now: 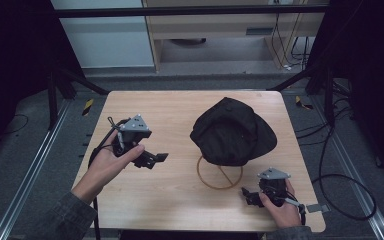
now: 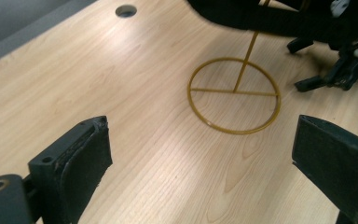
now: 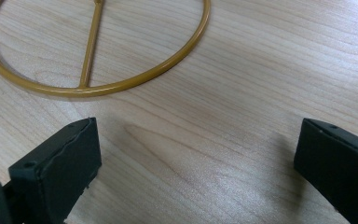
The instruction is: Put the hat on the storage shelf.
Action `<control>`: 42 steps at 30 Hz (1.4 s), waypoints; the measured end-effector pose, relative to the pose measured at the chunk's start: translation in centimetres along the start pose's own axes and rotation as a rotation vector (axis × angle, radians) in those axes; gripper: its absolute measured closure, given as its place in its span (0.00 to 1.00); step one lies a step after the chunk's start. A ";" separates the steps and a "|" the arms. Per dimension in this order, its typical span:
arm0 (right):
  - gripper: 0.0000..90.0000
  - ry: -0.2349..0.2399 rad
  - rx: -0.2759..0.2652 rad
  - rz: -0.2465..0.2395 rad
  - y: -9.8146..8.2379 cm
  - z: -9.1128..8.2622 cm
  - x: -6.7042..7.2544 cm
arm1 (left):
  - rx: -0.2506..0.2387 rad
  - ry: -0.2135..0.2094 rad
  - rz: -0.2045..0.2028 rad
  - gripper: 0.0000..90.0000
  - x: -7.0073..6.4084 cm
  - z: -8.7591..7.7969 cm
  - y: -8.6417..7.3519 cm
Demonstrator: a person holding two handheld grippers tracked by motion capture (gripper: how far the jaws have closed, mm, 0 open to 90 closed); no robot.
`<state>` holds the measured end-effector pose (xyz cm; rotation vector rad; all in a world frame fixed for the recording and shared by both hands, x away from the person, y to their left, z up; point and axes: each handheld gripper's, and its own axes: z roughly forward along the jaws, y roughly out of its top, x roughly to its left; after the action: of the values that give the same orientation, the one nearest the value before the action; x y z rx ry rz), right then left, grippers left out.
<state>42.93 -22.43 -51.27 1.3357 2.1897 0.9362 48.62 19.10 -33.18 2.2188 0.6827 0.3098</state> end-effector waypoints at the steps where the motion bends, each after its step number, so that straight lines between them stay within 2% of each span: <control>1: 0.01 0.000 0.000 0.000 0.0 0.0 0.0 | 0.004 0.005 -0.003 0.05 0.1 0.2 -0.4; 22: 0.01 0.000 0.000 0.000 0.0 0.0 0.0 | 0.124 0.071 -0.035 0.05 1.6 4.6 -8.8; 34: 0.01 0.000 0.000 0.003 0.0 0.0 0.0 | 0.134 0.099 -0.104 0.05 2.8 5.6 -12.5; 42: 0.01 0.000 0.000 0.003 0.0 0.0 0.0 | 0.123 0.111 -0.140 0.05 3.5 6.1 -14.0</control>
<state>42.91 -22.40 -51.27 1.3394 2.1887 0.9370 48.83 25.06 -47.67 2.2676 0.9354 0.3296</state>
